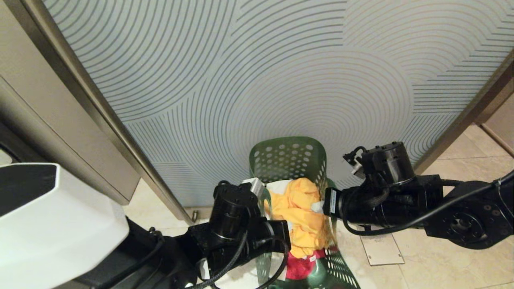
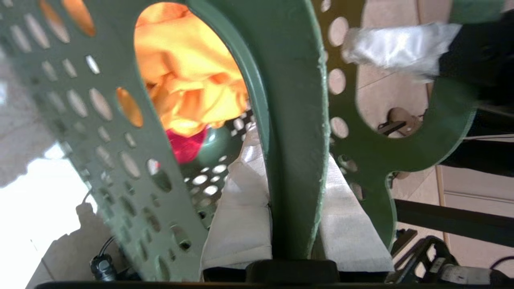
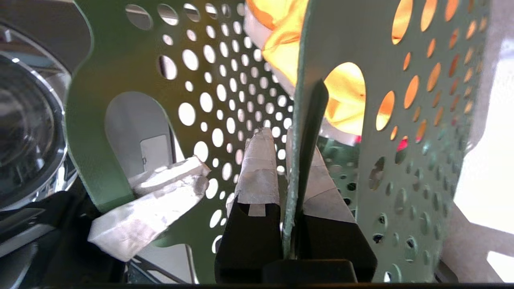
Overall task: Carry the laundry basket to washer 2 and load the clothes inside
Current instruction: Pick up the clothes basket and put it beside the washing machine
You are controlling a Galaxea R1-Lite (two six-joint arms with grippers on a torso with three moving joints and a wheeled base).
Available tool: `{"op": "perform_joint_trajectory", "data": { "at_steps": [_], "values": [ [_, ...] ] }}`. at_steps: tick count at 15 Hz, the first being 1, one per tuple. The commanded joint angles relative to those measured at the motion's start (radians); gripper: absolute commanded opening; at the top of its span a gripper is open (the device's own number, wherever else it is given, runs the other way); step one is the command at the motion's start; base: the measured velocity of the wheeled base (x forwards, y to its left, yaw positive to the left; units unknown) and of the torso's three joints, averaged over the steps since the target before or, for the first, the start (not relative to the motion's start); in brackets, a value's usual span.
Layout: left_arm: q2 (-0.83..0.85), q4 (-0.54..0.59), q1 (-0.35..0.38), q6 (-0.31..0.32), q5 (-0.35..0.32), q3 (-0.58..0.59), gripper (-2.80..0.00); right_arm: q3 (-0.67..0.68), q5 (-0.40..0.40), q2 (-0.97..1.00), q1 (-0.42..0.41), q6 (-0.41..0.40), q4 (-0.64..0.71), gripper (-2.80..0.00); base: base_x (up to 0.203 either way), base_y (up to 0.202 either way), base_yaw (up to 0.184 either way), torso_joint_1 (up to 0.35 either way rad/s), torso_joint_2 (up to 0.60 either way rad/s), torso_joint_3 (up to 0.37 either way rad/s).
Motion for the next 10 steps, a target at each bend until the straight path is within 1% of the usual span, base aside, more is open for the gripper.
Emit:
{"op": "perform_joint_trajectory", "data": {
  "at_steps": [1, 10],
  "values": [
    [-0.017, -0.005, -0.001, -0.003, 0.001, 0.007, -2.8, -0.002, 0.001, 0.0, 0.007, 0.002, -0.004, -2.8, 0.0, 0.0, 0.0, -0.001, 0.0, 0.204],
    [0.002, -0.005, -0.003, -0.003, -0.001, 0.003, -2.8, -0.001, 0.003, -0.004, 0.009, 0.004, -0.007, -2.8, 0.0, 0.0, 0.0, 0.001, 0.0, 0.203]
  ]
}}
